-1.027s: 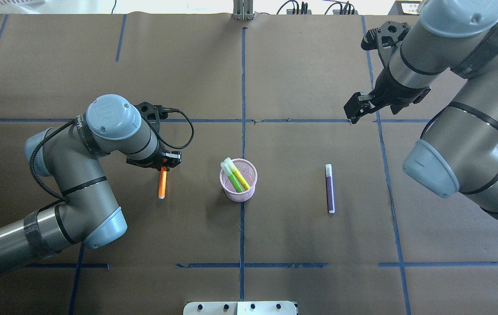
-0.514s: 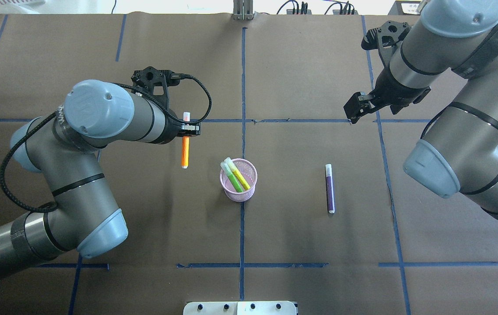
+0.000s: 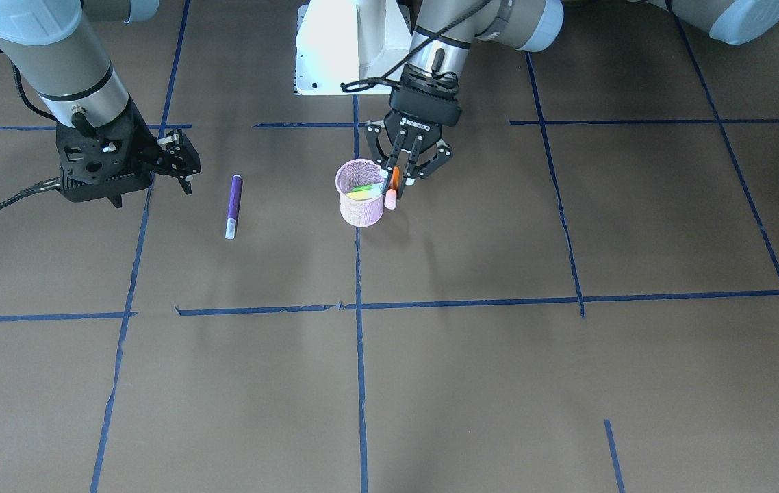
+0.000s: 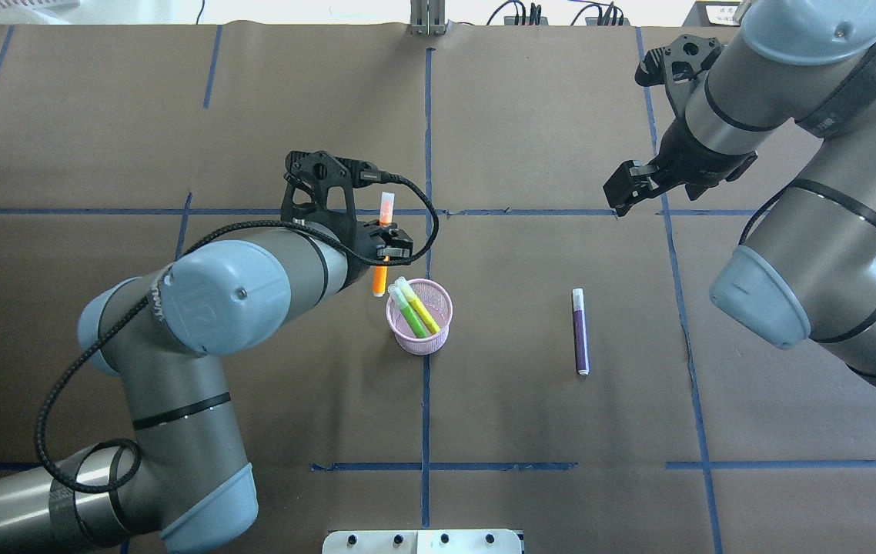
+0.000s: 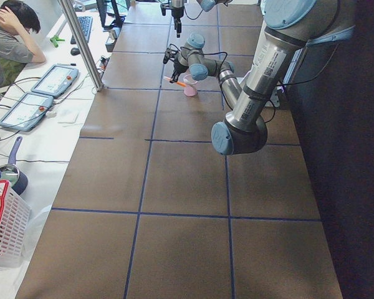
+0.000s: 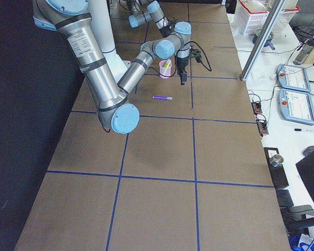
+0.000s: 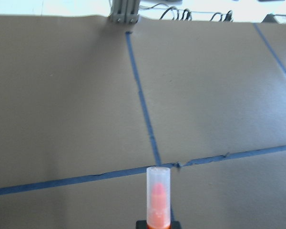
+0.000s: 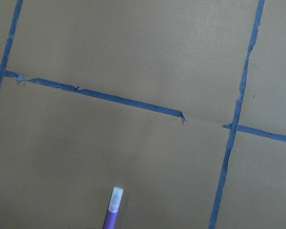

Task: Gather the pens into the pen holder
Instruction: 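Lift the orange highlighter and carry it over the cup with the left gripper, then release the orange highlighter into the cup and withdraw the left gripper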

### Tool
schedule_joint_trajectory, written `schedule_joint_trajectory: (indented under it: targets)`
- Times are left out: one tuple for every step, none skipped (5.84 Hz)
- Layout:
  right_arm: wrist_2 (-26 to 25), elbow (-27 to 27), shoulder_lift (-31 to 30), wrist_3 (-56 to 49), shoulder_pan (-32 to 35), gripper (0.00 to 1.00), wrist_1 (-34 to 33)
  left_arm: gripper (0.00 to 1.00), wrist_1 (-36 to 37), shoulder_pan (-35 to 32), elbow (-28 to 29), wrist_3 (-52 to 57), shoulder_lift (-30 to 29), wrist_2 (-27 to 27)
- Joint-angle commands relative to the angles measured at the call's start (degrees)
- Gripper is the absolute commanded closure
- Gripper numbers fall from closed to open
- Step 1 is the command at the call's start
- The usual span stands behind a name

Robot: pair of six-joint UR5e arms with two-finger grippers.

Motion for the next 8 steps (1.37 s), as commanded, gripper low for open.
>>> schedule_joint_trajectory:
  targets:
    - [0.1,0.3,0.1,0.6,0.0,0.00,0.0,0.98,-1.9,5.0,2.7,0.9,-2.2,6.4]
    - [0.1,0.3,-0.1,0.6,0.1,0.00,-0.1,0.98,-2.3,5.2,5.1,0.9,-4.0,7.0]
    - [0.1,0.3,-0.1,0.6,0.2,0.00,-0.1,0.98,-3.7,5.2,6.5,0.9,-4.4,7.0]
    - [0.1,0.3,-0.1,0.6,0.2,0.00,-0.1,0.97,-4.5,5.2,7.9,0.9,-4.3,7.3]
    - [0.0,0.3,-0.1,0.6,0.3,0.00,-0.1,0.71,-4.8,5.2,8.7,0.9,-4.3,7.4]
    - [0.0,0.3,-0.1,0.6,0.3,0.00,-0.1,0.23,-4.8,5.2,8.7,0.9,-4.2,7.3]
    - [0.0,0.3,0.0,0.6,0.3,0.00,-0.1,0.01,-4.7,5.2,8.0,0.9,-4.3,7.3]
    - [0.0,0.3,-0.1,0.6,0.3,0.00,-0.1,0.00,-4.7,5.0,7.2,0.9,-4.3,6.6]
